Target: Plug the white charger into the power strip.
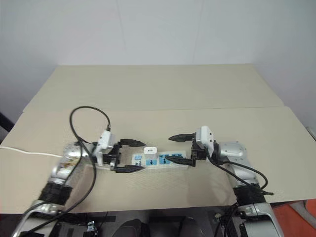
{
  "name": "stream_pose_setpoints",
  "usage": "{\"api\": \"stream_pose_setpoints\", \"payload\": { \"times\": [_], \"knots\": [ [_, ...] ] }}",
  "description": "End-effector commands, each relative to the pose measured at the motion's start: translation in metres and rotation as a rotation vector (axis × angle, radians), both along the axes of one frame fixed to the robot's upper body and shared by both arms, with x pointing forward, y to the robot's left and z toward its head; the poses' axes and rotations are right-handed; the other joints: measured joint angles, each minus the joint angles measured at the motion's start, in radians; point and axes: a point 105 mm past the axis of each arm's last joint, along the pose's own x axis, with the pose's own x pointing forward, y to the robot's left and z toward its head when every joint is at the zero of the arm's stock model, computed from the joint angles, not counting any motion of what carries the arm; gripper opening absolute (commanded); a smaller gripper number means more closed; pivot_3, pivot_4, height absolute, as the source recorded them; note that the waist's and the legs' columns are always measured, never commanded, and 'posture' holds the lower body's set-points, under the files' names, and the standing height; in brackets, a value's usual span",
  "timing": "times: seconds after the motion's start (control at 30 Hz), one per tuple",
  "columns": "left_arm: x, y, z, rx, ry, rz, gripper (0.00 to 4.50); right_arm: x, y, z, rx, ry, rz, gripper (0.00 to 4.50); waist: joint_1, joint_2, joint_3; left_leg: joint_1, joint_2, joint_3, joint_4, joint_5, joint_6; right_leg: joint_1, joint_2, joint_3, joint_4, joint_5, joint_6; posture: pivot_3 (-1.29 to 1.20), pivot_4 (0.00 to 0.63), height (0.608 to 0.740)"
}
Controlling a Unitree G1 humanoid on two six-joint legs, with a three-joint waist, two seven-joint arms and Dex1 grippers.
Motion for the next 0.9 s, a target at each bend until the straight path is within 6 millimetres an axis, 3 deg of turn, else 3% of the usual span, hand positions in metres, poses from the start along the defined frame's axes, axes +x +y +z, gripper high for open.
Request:
{"api": "stream_pose_setpoints", "payload": {
  "times": [0.03,0.23,0.3,0.6,0.9],
  "knots": [
    [-0.014,0.026,0.026,0.015,-0.01,-0.002,4.44,-0.004,-0.034,0.016,-0.061,-0.045,-0.07,3.9,0.001,0.001,0.001,0.0,0.0,0.0,0.0,0.0,0.0,0.0,0.0,0.001,0.0,0.0,0.0,0.0,0.15,0.74],
    [-0.014,0.088,0.029,0.125,-0.023,0.185,4.44,-0.01,-0.101,0.014,-0.343,-0.038,-0.179,3.9,0.005,0.001,0.003,0.0,0.0,0.003,-0.001,0.0,0.0,-0.003,0.0,0.003,-0.002,-0.001,0.0,0.0,0.15,0.74],
    [-0.014,0.099,0.029,0.137,-0.031,0.222,4.44,-0.012,-0.116,0.019,-0.389,-0.043,-0.202,3.9,0.004,0.001,0.004,0.0,0.0,0.006,-0.003,0.0,0.0,-0.006,0.0,0.006,-0.001,-0.001,-0.001,0.0,0.15,0.74],
    [-0.018,0.097,0.036,0.092,-0.047,0.245,4.44,-0.026,-0.137,0.038,-0.469,-0.06,-0.226,3.9,0.003,-0.001,0.006,0.0,0.002,0.012,-0.004,0.0,0.0,-0.009,0.001,0.011,0.0,-0.001,-0.001,0.0,0.15,0.74],
    [-0.024,0.092,0.039,0.109,-0.04,0.244,4.44,-0.036,-0.136,0.028,-0.48,-0.036,-0.263,3.9,0.005,-0.001,0.006,0.001,0.002,0.014,-0.004,0.0,0.0,-0.009,0.001,0.013,0.0,-0.001,-0.001,0.0,0.15,0.74]
  ]
}}
